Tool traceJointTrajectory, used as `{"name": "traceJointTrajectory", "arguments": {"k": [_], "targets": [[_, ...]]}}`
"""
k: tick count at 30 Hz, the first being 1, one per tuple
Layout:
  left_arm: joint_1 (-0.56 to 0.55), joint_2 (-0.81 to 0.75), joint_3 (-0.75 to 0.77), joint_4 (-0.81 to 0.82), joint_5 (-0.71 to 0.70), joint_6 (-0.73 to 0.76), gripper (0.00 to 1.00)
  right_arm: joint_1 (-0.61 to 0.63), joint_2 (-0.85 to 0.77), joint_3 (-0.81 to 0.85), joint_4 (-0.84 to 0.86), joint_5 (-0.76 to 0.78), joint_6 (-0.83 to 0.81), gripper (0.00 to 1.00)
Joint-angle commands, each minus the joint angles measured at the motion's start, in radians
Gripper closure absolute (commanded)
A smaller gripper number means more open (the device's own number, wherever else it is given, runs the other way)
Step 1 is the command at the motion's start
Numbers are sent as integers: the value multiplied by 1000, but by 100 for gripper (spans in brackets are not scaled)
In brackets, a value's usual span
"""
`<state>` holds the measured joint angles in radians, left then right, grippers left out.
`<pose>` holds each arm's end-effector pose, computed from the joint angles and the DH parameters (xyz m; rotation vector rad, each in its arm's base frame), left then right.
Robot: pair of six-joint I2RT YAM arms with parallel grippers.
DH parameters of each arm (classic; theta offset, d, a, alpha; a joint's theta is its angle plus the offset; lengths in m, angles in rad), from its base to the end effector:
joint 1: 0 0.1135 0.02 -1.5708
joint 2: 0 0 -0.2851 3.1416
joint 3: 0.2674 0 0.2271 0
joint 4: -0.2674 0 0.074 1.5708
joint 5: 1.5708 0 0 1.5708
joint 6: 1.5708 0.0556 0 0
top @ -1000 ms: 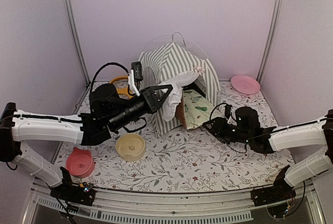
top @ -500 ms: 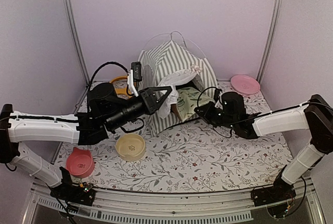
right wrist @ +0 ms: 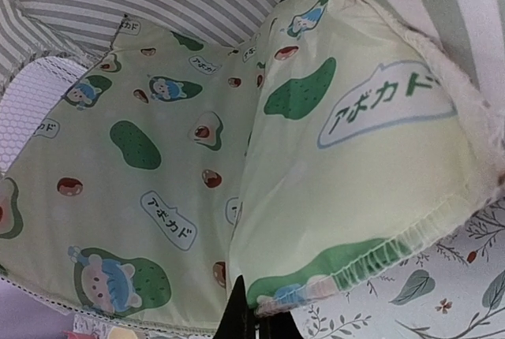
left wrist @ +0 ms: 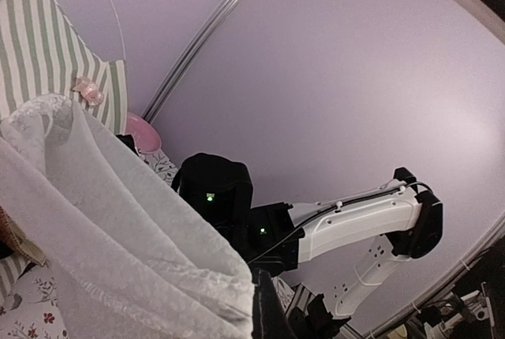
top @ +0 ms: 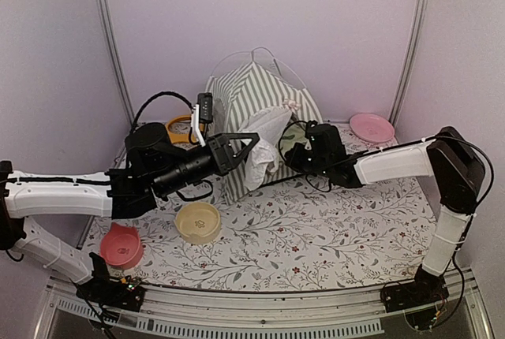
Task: Set up the pet tent
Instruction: Place the cushion in the tent.
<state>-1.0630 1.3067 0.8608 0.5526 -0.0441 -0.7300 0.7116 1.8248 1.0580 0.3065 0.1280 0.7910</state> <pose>0.1470 -0.2591 0.3622 0.2312 1.6174 -1.3973 0.3126 0.2602 0.2233 0.1687 2.1190 0.7999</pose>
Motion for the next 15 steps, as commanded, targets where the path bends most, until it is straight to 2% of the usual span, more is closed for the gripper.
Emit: {"name": "traceJointTrajectory", "arguments": {"k": [1, 7, 15], "targets": [[-12, -61, -8, -9, 28, 2, 100, 4, 27, 72, -29, 127, -150, 100], [-12, -73, -10, -14, 41, -7, 100, 17, 102, 144, -42, 163, -269, 100], [-12, -101, -16, -33, 45, -14, 100, 14, 171, 235, -59, 238, -320, 100]]}}
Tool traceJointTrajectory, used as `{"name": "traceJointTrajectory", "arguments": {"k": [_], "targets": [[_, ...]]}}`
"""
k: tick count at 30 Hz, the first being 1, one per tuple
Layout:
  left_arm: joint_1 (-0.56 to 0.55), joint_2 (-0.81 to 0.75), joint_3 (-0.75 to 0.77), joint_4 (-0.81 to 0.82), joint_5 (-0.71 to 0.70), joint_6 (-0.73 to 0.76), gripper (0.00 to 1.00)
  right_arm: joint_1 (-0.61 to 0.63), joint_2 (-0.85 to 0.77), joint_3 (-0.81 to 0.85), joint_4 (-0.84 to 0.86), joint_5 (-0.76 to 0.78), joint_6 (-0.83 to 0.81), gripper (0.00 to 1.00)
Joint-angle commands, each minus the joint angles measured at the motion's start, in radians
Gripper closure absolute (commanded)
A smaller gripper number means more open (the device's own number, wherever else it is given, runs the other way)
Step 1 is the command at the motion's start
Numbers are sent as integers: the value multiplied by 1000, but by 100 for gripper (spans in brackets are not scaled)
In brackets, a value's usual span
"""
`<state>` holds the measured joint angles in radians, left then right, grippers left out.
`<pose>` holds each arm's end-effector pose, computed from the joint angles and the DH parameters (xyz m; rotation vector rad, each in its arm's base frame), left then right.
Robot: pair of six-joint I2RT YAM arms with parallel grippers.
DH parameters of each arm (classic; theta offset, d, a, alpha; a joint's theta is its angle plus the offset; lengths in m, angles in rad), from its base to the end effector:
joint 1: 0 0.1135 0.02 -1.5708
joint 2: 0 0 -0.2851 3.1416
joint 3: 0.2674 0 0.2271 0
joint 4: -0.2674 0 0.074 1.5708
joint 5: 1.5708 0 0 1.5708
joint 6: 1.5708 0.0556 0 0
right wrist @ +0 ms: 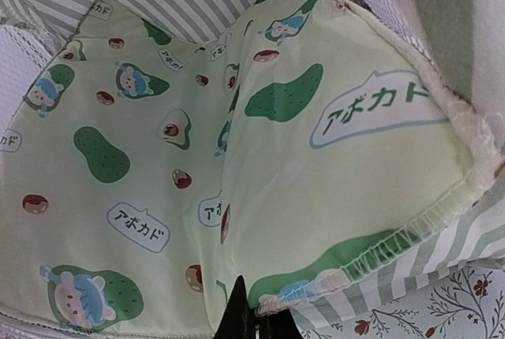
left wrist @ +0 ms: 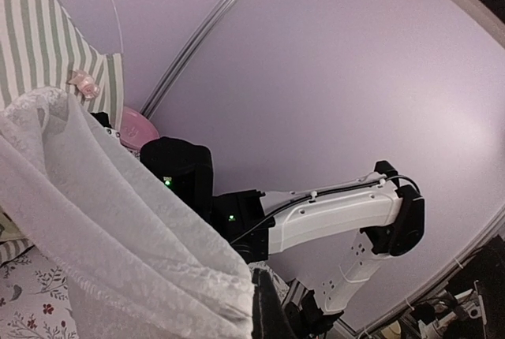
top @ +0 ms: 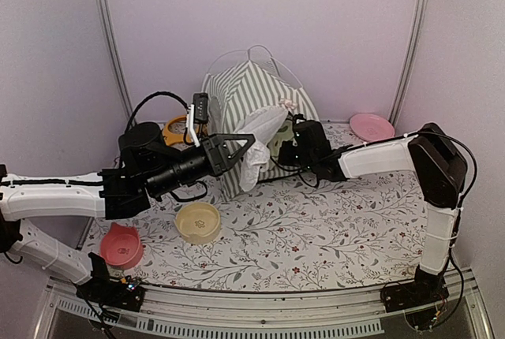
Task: Set up the pet tent
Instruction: Place the cushion in the tent.
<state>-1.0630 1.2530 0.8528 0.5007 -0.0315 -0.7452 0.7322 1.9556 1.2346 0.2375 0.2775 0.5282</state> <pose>0.1401 -0.2481 0.3673 0.2321 1.6294 -1.4142 0.3404 0.2855 0.2190 -0.0369 2.0716 0.5024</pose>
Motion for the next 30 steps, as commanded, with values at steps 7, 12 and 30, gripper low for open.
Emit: {"name": "traceJointTrajectory", "arguments": {"k": [7, 12, 30], "targets": [[-12, -61, -12, 13, 30, -2, 100, -39, 2, 62, 13, -24, 47, 100], [-11, -53, -9, 15, 36, -6, 100, -39, -37, 59, 74, -100, 106, 100], [-24, -103, -27, 21, 58, -30, 100, -39, 96, 60, 54, -19, 118, 100]]}}
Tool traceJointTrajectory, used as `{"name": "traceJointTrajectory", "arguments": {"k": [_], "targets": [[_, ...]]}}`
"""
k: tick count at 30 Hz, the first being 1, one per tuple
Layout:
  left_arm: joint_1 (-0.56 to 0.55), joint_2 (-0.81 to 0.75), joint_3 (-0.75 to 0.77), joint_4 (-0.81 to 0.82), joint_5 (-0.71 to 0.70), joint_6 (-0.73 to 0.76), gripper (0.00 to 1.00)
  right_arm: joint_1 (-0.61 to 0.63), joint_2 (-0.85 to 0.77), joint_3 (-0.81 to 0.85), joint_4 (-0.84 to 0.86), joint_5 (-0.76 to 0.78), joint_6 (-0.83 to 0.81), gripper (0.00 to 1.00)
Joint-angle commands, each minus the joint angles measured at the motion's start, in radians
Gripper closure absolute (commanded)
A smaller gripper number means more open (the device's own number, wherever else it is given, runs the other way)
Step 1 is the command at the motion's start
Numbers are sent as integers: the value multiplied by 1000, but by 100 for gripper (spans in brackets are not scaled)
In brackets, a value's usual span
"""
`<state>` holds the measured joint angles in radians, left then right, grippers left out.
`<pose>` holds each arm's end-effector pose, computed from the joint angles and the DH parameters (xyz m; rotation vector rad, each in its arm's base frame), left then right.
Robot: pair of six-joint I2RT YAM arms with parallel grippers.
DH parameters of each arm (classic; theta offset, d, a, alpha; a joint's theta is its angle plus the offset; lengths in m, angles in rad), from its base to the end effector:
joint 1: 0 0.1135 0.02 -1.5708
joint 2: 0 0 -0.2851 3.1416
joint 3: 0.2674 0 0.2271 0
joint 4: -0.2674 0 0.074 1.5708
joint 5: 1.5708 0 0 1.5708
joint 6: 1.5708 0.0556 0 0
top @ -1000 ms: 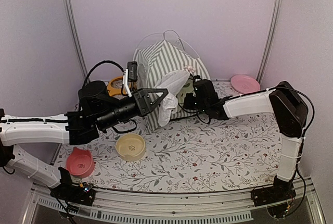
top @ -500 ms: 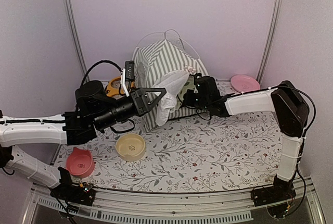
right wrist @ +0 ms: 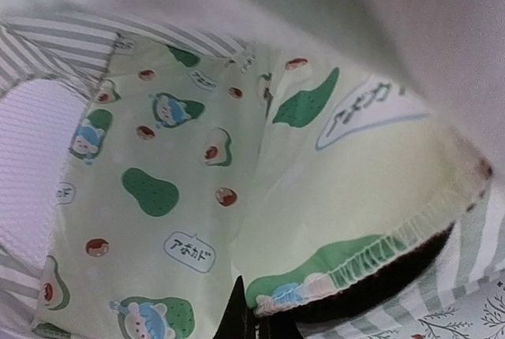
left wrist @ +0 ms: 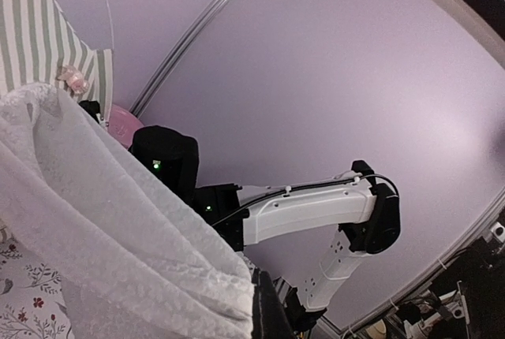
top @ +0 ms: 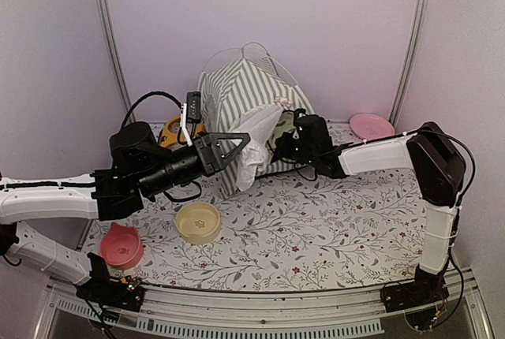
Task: Set up the pet tent
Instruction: Place the cushion in the tent.
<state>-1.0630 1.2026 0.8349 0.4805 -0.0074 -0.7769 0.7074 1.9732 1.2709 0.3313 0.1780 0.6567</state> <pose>0.1327 -0.2376 0.3713 0.2277 1.6284 -1.4609 0.3542 0.2899 0.2335 0.0715 2.0058 0.7250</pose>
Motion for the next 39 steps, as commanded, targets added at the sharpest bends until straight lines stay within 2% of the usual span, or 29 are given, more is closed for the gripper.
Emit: {"name": "traceJointTrajectory", "arguments": {"k": [1, 6, 14, 21, 26, 30, 39], "targets": [[-24, -59, -12, 38, 29, 2, 100, -15, 93, 24, -61, 85, -11, 100], [-26, -77, -16, 33, 17, 5, 100, -16, 111, -29, -98, 86, 10, 100], [-29, -72, -10, 32, 17, 11, 100, -13, 11, -53, -144, 88, 10, 100], [-29, -32, 2, 49, 45, 1, 100, 66, -60, -24, -156, 131, -37, 100], [-33, -9, 16, 54, 62, -10, 100, 68, 50, 51, -138, 118, -77, 100], [-36, 4, 47, 33, 57, -23, 100, 49, 160, 130, -248, 111, -82, 100], [-39, -19, 55, -22, 9, -80, 100, 13, 63, -11, -270, 133, -58, 100]]}}
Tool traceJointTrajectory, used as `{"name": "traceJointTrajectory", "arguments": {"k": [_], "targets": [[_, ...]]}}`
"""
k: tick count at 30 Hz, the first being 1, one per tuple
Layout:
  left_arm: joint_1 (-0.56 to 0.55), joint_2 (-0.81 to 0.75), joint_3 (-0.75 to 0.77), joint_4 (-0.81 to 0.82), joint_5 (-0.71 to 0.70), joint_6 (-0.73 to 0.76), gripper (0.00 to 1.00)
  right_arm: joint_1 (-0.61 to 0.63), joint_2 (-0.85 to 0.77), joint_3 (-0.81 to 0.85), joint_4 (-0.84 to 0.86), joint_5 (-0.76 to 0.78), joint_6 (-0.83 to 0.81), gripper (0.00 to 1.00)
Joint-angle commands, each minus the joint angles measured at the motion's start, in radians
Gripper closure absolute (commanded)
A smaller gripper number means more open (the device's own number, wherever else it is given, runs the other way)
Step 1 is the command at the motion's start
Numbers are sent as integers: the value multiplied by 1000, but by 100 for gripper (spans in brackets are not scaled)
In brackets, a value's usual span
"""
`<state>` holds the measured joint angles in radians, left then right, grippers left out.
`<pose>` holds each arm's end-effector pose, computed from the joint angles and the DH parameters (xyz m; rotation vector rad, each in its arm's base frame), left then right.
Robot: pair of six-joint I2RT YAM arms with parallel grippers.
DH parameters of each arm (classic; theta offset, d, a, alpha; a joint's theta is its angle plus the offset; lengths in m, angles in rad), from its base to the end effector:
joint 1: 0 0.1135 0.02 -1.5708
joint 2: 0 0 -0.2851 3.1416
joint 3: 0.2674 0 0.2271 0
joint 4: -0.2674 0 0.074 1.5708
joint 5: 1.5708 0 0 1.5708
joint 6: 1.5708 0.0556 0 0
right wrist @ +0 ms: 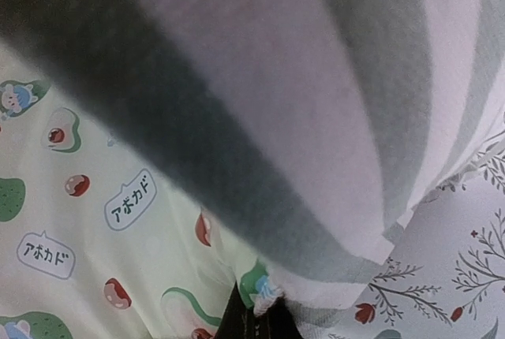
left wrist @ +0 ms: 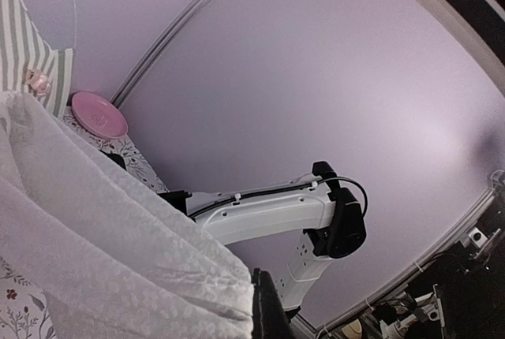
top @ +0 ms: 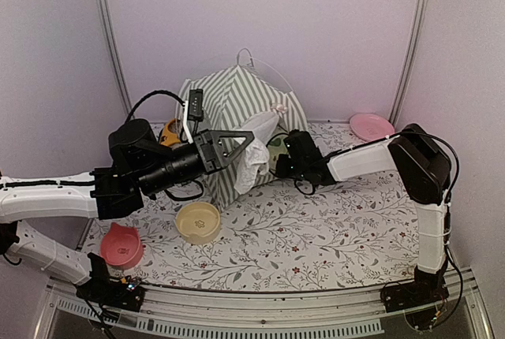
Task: Set up the pet tent
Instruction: Place the cushion in the tent.
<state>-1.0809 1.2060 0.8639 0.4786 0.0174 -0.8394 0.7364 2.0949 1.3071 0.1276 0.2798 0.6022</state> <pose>0.1277 -0.2415 0.3805 0.2140 1.6278 -1.5506 0.3514 0.2978 0.1693 0.0039 2.2353 0.4311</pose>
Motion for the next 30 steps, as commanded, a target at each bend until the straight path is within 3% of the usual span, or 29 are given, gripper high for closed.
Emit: {"name": "traceJointTrajectory", "arguments": {"k": [1, 15, 21, 30], "targets": [[-21, -27, 25, -24, -20, -17, 100, -17, -68, -54, -76, 30, -4, 100], [-22, -28, 34, -46, -25, 19, 100, -17, -253, -252, -123, -5, 34, 96], [-21, -31, 27, -44, -26, 25, 100, -15, -327, -270, -141, -31, 22, 82], [-20, -46, -15, -27, -48, 31, 100, -1, -446, -299, -126, -116, -7, 47]]}}
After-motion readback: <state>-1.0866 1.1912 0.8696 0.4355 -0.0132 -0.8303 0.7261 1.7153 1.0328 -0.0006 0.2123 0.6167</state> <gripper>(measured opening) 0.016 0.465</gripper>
